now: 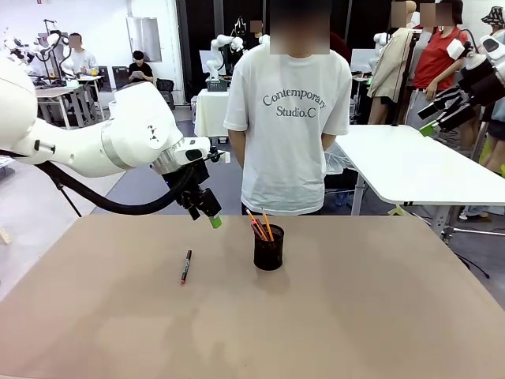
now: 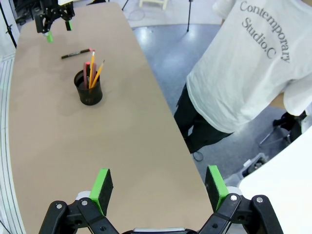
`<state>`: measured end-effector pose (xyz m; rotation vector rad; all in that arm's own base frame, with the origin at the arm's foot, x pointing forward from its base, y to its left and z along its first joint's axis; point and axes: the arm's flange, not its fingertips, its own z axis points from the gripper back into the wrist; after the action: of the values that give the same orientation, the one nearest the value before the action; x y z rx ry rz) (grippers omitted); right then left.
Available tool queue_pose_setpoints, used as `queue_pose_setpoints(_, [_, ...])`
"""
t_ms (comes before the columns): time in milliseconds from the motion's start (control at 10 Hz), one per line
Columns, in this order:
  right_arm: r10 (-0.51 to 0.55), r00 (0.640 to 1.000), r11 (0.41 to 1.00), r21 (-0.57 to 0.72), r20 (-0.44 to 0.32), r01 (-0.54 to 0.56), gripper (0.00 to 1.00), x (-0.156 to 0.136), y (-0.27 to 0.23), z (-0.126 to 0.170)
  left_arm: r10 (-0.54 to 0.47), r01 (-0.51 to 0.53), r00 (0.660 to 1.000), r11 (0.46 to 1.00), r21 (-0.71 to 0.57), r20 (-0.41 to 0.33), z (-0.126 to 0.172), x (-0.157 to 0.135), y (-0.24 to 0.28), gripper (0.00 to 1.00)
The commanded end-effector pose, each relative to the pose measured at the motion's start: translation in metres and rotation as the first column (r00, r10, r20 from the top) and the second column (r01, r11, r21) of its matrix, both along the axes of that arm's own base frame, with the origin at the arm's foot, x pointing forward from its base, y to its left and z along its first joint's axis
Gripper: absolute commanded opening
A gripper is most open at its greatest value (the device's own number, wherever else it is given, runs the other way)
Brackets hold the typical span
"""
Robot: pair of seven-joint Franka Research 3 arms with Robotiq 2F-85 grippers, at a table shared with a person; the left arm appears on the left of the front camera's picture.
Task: Place the pens into the pen holder.
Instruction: Pick up a writing instrument from the table and place it into the Pen holder.
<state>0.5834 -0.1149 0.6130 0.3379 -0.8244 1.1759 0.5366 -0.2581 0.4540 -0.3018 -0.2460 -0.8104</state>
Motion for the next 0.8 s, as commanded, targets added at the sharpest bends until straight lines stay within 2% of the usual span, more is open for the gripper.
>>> queue_pose_setpoints(0, [0.001, 1.0, 1.0, -0.018, 0.004, -0.001, 1.0, -0.001, 0.0, 0.0, -0.002, 0.003, 0.999, 1.0, 0.019, -0.036, -0.007, -0.003, -0.006, 1.0])
queue_pose_setpoints(200, [0.001, 1.0, 1.0, -0.018, 0.004, -0.001, 1.0, -0.001, 0.0, 0.0, 0.206, -0.198, 0.976, 0.974, 0.107, -0.071, -0.023, -0.004, -0.01, 1.0])
queue_pose_setpoints(400, [0.001, 1.0, 1.0, -0.018, 0.004, -0.001, 1.0, -0.001, 0.0, 0.0, 0.307, -0.286, 0.949, 0.934, 0.215, -0.07, -0.04, -0.003, -0.001, 1.0])
queue_pose_setpoints(700, [0.001, 1.0, 1.0, -0.018, 0.004, -0.001, 1.0, -0.001, 0.0, 0.0, 0.484, -0.448, 0.872, 0.849, 0.28, -0.07, -0.072, -0.001, 0.021, 1.0])
